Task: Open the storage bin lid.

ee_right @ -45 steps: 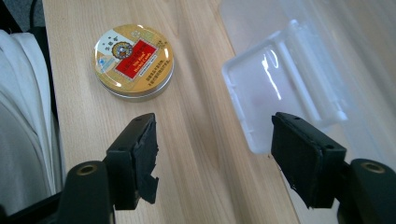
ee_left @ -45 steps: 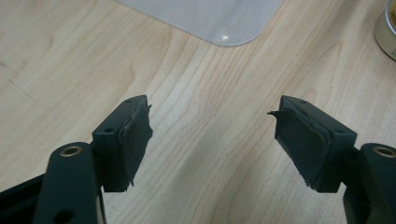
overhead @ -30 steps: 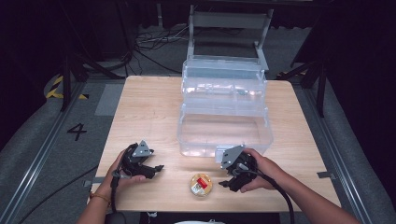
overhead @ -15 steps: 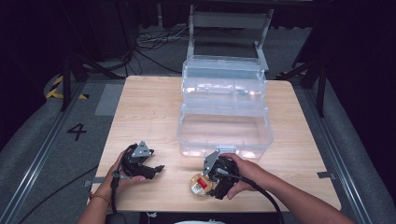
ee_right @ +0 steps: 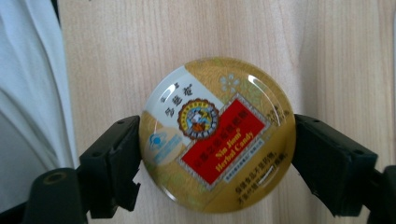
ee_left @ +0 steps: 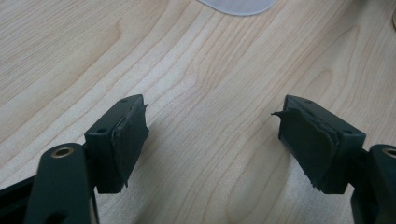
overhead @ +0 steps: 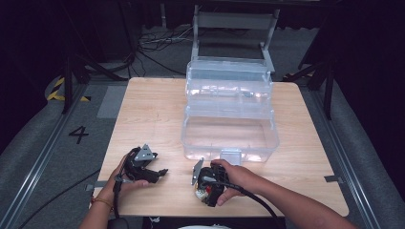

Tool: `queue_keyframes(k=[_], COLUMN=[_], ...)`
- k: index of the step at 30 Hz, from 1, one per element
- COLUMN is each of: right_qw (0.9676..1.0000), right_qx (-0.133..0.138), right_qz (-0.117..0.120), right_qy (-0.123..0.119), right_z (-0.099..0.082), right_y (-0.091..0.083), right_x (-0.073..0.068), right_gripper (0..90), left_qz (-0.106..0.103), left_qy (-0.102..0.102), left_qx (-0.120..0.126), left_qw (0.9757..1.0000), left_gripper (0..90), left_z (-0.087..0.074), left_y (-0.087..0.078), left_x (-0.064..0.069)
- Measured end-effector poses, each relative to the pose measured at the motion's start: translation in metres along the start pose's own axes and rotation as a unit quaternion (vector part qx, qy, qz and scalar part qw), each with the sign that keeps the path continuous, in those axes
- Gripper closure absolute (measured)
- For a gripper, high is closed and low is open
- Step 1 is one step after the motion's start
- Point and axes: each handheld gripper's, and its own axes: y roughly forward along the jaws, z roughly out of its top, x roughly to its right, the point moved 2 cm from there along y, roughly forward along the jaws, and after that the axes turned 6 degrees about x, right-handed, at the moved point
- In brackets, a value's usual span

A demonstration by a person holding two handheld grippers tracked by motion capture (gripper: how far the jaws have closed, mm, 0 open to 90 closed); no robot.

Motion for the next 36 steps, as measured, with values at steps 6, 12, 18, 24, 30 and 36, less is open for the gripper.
queue_keyframes(k=[6, 12, 18, 24, 30, 36], right_qw=[1.0, 0.9999, 0.9998, 0.9999, 0.9997, 0.9993], right_qx=[-0.009, -0.012, -0.012, -0.011, -0.015, -0.016], right_qz=[0.001, -0.003, -0.009, -0.012, -0.019, -0.024], right_qy=[-0.004, -0.007, -0.009, -0.001, 0.008, 0.023], right_z=[0.003, -0.002, -0.016, -0.032, -0.054, -0.076], right_y=[0.008, 0.006, -0.001, -0.012, -0.026, -0.041], right_x=[0.002, 0.004, 0.006, 0.009, 0.013, 0.017], right_gripper=[19.7, 20.1, 20.3, 20.3, 20.3, 20.3], left_qz=[0.0, 0.0, -0.001, -0.001, -0.001, -0.002], left_qy=[0.0, 0.0, 0.0, 0.0, -0.001, -0.001], left_qx=[0.0, 0.0, 0.0, 0.0, 0.0, 0.0], left_qw=[1.0, 1.0, 1.0, 1.0, 1.0, 1.0], left_gripper=[24.0, 24.0, 23.8, 23.8, 23.8, 23.8], left_z=[0.0, 0.0, 0.0, 0.0, 0.0, 0.0], left_y=[0.0, 0.0, 0.0, 0.0, 0.0, 0.0], left_x=[0.0, 0.0, 0.0, 0.0, 0.0, 0.0])
